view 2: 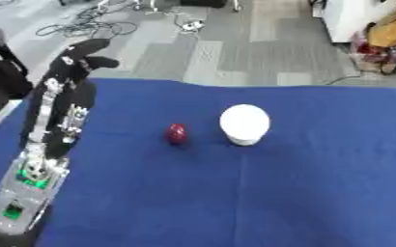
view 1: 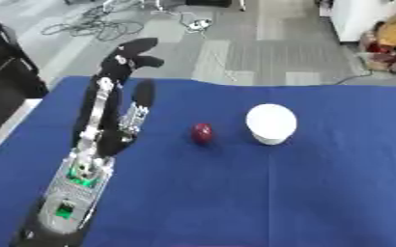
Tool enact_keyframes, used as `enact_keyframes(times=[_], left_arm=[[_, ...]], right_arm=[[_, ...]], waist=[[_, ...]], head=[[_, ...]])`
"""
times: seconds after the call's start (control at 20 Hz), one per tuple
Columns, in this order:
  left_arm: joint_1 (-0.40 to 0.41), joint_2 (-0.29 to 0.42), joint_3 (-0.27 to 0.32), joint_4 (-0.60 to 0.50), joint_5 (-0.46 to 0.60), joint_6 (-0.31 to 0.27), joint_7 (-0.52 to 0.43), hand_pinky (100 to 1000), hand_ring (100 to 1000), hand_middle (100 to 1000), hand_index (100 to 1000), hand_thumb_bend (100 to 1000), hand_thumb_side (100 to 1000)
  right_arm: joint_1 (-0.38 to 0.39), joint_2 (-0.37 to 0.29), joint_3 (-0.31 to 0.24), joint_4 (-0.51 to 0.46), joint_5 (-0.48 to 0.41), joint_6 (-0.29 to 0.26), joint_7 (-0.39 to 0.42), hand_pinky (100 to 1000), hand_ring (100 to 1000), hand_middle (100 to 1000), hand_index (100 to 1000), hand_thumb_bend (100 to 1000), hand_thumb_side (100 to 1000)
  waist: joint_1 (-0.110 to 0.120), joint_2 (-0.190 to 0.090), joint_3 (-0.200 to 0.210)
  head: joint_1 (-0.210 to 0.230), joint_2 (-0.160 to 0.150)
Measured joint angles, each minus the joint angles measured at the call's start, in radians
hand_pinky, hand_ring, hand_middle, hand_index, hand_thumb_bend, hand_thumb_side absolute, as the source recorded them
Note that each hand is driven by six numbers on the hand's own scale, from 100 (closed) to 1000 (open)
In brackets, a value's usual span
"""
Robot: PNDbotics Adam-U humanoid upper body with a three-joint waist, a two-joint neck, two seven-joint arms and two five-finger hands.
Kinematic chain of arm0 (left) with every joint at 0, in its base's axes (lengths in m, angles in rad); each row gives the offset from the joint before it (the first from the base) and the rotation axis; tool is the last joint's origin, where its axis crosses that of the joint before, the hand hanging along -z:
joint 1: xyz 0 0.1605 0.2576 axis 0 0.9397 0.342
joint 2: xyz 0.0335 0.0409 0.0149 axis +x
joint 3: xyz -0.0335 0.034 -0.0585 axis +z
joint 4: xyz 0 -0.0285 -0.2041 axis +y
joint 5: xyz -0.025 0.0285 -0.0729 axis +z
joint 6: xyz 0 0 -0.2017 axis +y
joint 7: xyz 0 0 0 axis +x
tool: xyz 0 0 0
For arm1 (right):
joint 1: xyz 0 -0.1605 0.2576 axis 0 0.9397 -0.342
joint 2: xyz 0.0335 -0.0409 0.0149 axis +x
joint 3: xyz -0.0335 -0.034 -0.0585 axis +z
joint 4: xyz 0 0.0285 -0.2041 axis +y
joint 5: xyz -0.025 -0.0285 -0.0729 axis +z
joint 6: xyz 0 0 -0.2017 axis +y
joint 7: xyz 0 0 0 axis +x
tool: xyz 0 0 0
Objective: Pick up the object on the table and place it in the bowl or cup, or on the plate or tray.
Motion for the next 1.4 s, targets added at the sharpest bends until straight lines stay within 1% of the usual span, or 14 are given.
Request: enact_keyframes(times=[0.2,0.4,0.5,0.75,0.9,0.95,1.0,1.05,1.2,1.35,1.4], left_arm=[[-0.044,0.041,-0.008,0.042,-0.049,0.020,-0.027,808,726,808,871,142,851],[-0.102,0.093,-0.027,0.117,-0.127,0.041,-0.070,827,738,816,878,119,851],[-0.134,0.118,-0.039,0.164,-0.164,0.048,-0.097,834,743,819,882,100,839],[-0.238,0.164,-0.071,0.303,-0.252,0.051,-0.173,851,756,826,881,100,828],[-0.298,0.179,-0.087,0.384,-0.305,0.045,-0.215,858,763,828,881,100,826],[-0.320,0.181,-0.092,0.411,-0.323,0.042,-0.228,862,769,829,880,100,797],[-0.343,0.181,-0.098,0.438,-0.341,0.039,-0.242,862,769,829,880,100,797],[-0.361,0.181,-0.102,0.464,-0.358,0.035,-0.255,873,779,828,879,140,765],[-0.412,0.184,-0.112,0.544,-0.417,0.022,-0.296,889,794,830,876,212,725],[-0.457,0.184,-0.118,0.622,-0.475,0.006,-0.336,912,813,840,879,243,735],[-0.472,0.184,-0.120,0.648,-0.493,0.000,-0.349,925,825,850,875,255,754]], right_arm=[[0.000,0.000,0.000,0.000,-0.002,0.000,0.005,459,693,748,797,100,1000],[0.000,0.000,0.001,0.000,-0.003,-0.001,0.008,460,694,748,797,100,1000],[0.000,0.000,0.001,0.000,-0.003,-0.002,0.009,461,694,748,797,100,1000],[0.000,0.000,0.007,0.000,-0.010,-0.005,0.013,461,694,749,797,100,1000],[0.000,0.000,0.007,0.000,-0.011,-0.006,0.018,462,695,749,797,100,1000],[0.000,0.000,0.008,0.000,-0.012,-0.006,0.020,462,695,749,797,100,1000],[0.000,0.000,0.010,0.000,-0.013,-0.006,0.021,462,695,749,797,100,1000],[0.000,0.000,0.012,0.000,-0.014,-0.006,0.022,463,695,749,796,100,1000],[0.000,0.000,0.013,0.000,-0.017,-0.009,0.026,463,696,749,796,100,1000],[0.000,0.000,0.013,0.000,-0.020,-0.009,0.027,463,696,749,796,100,1000],[0.000,0.000,0.013,0.000,-0.020,-0.010,0.028,463,696,749,796,100,1000]], waist=[[0.000,-0.001,0.000],[0.001,-0.009,-0.004],[0.003,-0.012,-0.004],[0.006,-0.014,-0.006],[0.011,-0.014,-0.009],[0.013,-0.014,-0.010],[0.013,-0.014,-0.011],[0.013,-0.015,-0.012],[0.015,-0.015,-0.014],[0.018,-0.015,-0.016],[0.018,-0.015,-0.016]], head=[[0.000,0.019],[0.000,0.034],[0.000,0.042],[0.000,0.061],[0.000,0.063],[0.000,0.066],[0.000,0.070],[0.000,0.070],[0.000,0.071],[0.000,0.074],[0.001,0.075]])
